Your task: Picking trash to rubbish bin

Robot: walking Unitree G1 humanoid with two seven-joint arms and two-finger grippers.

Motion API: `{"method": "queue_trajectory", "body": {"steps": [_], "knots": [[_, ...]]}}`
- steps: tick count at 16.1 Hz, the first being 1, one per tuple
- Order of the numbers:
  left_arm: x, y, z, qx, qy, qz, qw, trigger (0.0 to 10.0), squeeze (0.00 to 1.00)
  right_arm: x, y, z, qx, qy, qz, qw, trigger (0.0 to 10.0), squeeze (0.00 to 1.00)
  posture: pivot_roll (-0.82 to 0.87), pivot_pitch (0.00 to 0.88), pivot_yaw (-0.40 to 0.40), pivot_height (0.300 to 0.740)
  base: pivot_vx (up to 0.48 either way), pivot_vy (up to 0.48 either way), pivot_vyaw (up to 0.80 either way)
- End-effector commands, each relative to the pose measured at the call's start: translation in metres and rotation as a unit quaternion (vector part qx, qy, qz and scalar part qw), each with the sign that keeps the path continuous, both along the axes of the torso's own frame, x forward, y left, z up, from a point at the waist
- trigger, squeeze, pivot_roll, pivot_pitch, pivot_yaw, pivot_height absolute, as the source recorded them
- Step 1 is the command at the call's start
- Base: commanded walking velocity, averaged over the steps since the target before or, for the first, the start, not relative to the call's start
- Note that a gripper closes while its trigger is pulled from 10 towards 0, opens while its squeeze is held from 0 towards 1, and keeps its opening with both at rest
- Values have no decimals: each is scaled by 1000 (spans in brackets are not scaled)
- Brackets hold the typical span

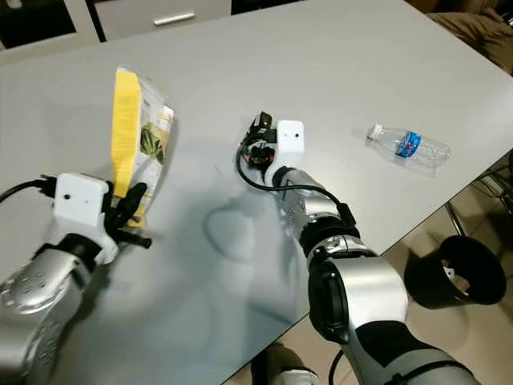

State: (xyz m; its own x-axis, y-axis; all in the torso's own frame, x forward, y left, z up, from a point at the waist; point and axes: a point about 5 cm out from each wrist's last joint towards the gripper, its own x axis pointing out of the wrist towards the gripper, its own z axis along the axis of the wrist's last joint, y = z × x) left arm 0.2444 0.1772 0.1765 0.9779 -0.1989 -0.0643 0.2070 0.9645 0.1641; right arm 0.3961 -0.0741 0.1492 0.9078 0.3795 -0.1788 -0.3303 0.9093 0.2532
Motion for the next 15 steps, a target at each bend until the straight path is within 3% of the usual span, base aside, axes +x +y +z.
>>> {"method": "queue_trajectory", "body": {"steps": [1, 6, 8, 10, 11, 14, 15], "knots": [[2, -4, -13, -13, 32, -9, 999, 10000, 0, 0, -10, -4, 1, -2, -11, 1000, 0, 0, -49, 114, -119, 740, 0, 0, 0], [18, -13, -26, -106, 63, 19, 992, 10000, 0, 2, -27, 15, 14, -98, -11, 995, 0, 0, -111, 65, -71, 740, 0, 0, 0], [21, -15, -27, -110, 63, 18, 992, 10000, 0, -1, -35, 16, 15, -131, -13, 991, 0, 0, -117, 61, -65, 740, 0, 0, 0], [24, -24, -25, -121, 55, -1, 991, 10000, 0, -15, -50, 14, -3, -179, -26, 984, 0, 0, -118, 55, -63, 740, 0, 0, 0], [26, -28, -23, -131, 54, -9, 990, 10000, 0, -27, -56, 11, -45, -209, -25, 977, 0, 0, -125, 53, -61, 740, 0, 0, 0], [26, -29, -23, -132, 55, -14, 990, 10000, 0, -51, -73, 6, -64, -226, -85, 968, 0, 0, -122, 43, -57, 740, 0, 0, 0], [24, -32, -25, -136, 60, -22, 989, 10000, 0, -61, -76, 13, -62, -229, -105, 966, 5020, 0, -118, 35, -59, 740, 0, 0, 0]]}}
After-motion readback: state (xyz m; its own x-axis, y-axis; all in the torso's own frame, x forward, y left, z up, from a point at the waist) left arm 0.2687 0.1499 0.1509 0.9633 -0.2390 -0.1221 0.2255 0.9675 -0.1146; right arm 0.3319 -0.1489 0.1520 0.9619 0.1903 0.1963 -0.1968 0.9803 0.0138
